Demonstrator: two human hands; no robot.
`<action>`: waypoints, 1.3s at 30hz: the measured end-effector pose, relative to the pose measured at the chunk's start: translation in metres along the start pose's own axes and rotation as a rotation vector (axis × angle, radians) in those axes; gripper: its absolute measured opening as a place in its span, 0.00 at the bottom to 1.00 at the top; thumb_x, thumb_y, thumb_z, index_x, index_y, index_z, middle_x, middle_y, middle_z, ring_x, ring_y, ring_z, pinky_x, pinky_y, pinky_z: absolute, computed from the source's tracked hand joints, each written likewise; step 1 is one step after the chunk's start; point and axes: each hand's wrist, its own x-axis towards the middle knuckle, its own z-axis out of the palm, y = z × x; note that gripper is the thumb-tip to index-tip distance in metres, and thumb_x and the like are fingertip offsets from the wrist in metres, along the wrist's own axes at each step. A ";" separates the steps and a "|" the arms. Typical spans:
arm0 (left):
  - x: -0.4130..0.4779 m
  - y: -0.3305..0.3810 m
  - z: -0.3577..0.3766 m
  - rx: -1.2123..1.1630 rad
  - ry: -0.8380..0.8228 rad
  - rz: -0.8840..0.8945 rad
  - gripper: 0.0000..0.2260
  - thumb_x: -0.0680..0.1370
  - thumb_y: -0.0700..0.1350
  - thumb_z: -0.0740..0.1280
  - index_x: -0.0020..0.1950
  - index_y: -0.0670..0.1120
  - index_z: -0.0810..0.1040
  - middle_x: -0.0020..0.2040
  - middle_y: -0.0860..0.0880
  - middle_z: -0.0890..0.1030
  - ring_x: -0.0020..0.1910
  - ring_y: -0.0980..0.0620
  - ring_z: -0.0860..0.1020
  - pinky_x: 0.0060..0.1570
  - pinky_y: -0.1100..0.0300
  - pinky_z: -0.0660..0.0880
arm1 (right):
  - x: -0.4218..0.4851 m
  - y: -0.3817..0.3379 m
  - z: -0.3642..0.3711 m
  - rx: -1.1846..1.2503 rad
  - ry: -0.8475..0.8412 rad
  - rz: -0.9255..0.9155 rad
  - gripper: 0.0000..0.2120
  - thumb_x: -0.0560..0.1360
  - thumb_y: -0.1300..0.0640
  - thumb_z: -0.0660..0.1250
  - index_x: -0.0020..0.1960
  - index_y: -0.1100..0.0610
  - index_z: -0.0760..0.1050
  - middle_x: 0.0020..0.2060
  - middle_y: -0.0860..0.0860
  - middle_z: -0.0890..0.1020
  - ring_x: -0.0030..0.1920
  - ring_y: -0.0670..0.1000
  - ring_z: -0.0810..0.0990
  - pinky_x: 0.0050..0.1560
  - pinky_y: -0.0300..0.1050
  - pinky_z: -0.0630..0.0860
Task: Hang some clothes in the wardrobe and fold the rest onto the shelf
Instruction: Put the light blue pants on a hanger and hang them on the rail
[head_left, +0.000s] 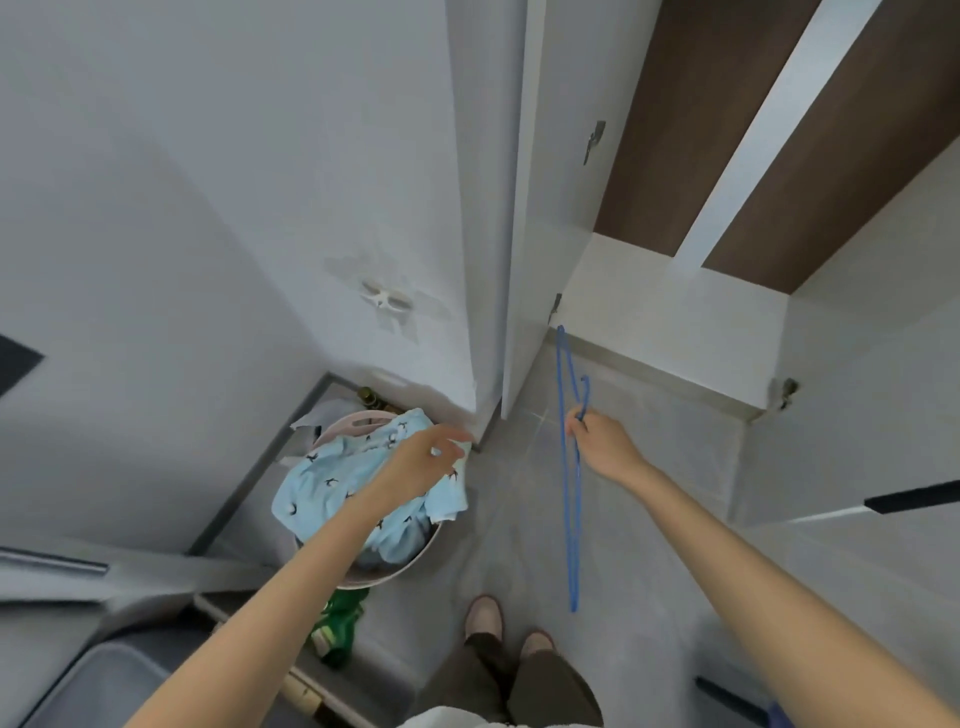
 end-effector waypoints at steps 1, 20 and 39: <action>-0.003 -0.004 0.004 -0.034 0.015 -0.010 0.12 0.75 0.37 0.62 0.51 0.51 0.78 0.47 0.46 0.81 0.48 0.43 0.80 0.52 0.47 0.76 | -0.006 0.003 0.006 0.007 -0.001 0.008 0.12 0.83 0.62 0.50 0.44 0.59 0.68 0.44 0.60 0.78 0.52 0.61 0.79 0.45 0.46 0.66; -0.001 -0.156 0.023 0.131 0.123 -0.277 0.14 0.80 0.43 0.58 0.65 0.46 0.72 0.60 0.46 0.77 0.53 0.48 0.75 0.49 0.58 0.71 | -0.044 0.013 0.110 0.177 0.021 0.031 0.12 0.83 0.56 0.52 0.49 0.60 0.72 0.46 0.54 0.77 0.48 0.54 0.75 0.51 0.48 0.70; 0.175 -0.381 -0.032 0.409 0.230 -0.214 0.19 0.81 0.41 0.56 0.72 0.43 0.66 0.69 0.43 0.71 0.65 0.45 0.72 0.60 0.53 0.70 | 0.137 -0.049 0.292 0.425 0.221 -0.130 0.10 0.81 0.54 0.60 0.49 0.56 0.78 0.35 0.42 0.78 0.29 0.39 0.73 0.35 0.41 0.70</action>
